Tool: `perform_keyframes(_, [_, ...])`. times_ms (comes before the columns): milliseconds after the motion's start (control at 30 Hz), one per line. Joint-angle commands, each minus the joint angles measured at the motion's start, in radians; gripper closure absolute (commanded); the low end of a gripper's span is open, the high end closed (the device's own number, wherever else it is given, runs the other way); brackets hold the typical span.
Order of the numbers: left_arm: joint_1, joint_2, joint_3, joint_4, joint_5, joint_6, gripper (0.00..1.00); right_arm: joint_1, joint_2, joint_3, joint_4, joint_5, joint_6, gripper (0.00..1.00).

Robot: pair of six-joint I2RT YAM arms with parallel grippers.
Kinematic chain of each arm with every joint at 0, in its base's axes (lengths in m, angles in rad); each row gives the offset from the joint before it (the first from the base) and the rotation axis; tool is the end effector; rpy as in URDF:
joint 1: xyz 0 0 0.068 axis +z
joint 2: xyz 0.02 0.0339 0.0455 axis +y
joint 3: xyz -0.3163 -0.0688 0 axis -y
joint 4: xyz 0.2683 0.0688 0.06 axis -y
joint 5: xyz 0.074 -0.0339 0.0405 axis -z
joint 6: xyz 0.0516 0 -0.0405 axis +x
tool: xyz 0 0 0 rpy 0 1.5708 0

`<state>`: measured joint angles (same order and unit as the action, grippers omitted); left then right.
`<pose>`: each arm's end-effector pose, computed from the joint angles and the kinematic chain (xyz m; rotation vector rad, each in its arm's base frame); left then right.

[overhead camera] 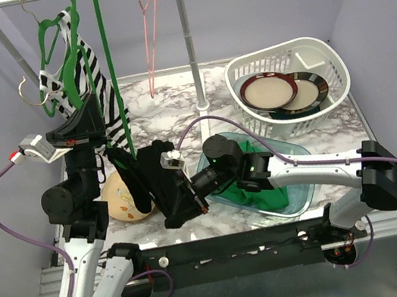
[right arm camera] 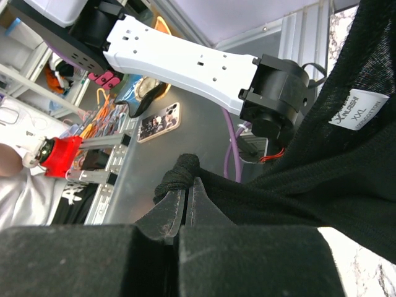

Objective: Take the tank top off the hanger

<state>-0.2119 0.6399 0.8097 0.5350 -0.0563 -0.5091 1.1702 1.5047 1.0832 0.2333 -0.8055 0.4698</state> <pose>0.1142 -0.0216 0.4882 -0.1838 0.8648 -0.6502 0.1125 0.3610 0.3536 -1.3509 1.6396 1.7945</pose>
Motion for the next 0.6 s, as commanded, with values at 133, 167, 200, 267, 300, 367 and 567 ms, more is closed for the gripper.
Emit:
perform_keyframes(133, [-0.006,-0.029,-0.004,0.108,-0.105,0.073,1.0,0.009,-0.02,-0.012,-0.041,0.022,-0.036,0.99])
perform_keyframes(167, [-0.006,-0.023,-0.001,0.109,-0.111,0.087,1.0,0.009,-0.011,-0.023,-0.046,0.029,-0.036,0.99])
perform_keyframes(200, [-0.004,-0.01,0.003,0.12,-0.132,0.099,1.0,0.009,-0.005,-0.031,-0.048,0.034,-0.031,0.99])
perform_keyframes(267, [-0.006,0.006,0.011,0.131,-0.149,0.141,1.0,0.009,0.011,-0.058,-0.029,0.032,-0.01,0.99])
perform_keyframes(300, [-0.006,0.021,0.025,0.137,-0.152,0.152,1.0,0.009,0.012,-0.068,-0.011,0.023,0.004,0.99])
perform_keyframes(367, [-0.004,0.03,0.039,0.138,-0.145,0.178,1.0,0.009,0.009,-0.083,0.021,0.022,0.029,0.99])
perform_keyframes(567, [-0.004,0.063,0.069,0.148,-0.157,0.218,1.0,0.011,-0.012,-0.069,-0.009,0.051,0.015,0.99])
